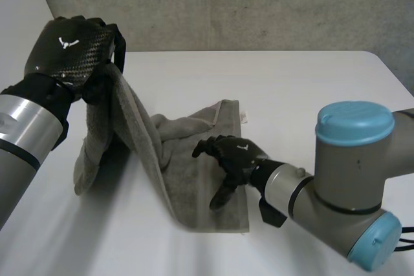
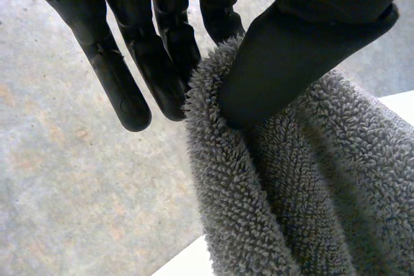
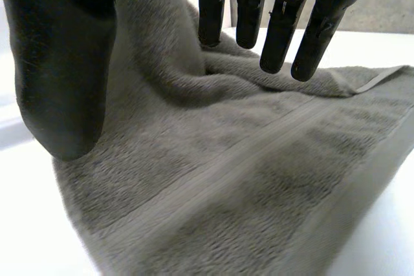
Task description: Fold the towel.
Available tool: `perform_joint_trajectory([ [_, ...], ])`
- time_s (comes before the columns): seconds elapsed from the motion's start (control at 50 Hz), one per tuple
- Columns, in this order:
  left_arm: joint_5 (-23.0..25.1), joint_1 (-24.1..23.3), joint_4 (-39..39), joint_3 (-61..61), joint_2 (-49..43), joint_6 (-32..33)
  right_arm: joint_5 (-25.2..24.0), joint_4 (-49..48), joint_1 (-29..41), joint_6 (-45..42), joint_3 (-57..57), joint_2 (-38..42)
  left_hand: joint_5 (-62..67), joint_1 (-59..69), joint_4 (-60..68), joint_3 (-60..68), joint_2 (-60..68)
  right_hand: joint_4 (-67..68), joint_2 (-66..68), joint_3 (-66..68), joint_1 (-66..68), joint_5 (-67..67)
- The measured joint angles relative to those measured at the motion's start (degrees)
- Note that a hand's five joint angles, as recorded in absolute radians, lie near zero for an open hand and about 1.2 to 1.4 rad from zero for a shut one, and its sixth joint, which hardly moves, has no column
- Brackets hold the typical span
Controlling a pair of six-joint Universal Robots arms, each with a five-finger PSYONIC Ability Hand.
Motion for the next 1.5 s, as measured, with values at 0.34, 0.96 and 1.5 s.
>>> perform_joint_trajectory([
  [0.34, -5.76, -1.6, 0.18, 2.8, 1.28, -0.3, 6.3, -0.54, 7.38, 22.5, -2.99, -1.39, 0.01, 0.0, 0.0, 0.0, 0.0, -0.49, 0.0, 0.0, -0.26, 0.0],
  [0.96, -8.07, -4.83, 0.42, 3.27, 1.61, -0.37, 21.49, -8.46, 10.12, 20.27, -8.07, 8.46, 0.01, 0.0, 0.0, 0.02, 0.03, 55.21, 53.36, 54.53, 55.79, 58.4],
  [1.5, -6.87, -1.41, 0.16, -4.64, -11.09, 0.19, 2.99, 24.79, -11.37, -51.64, -8.68, -12.53, 0.01, 0.0, 0.01, 0.04, 0.04, 55.21, 53.49, 54.53, 55.81, 58.44],
])
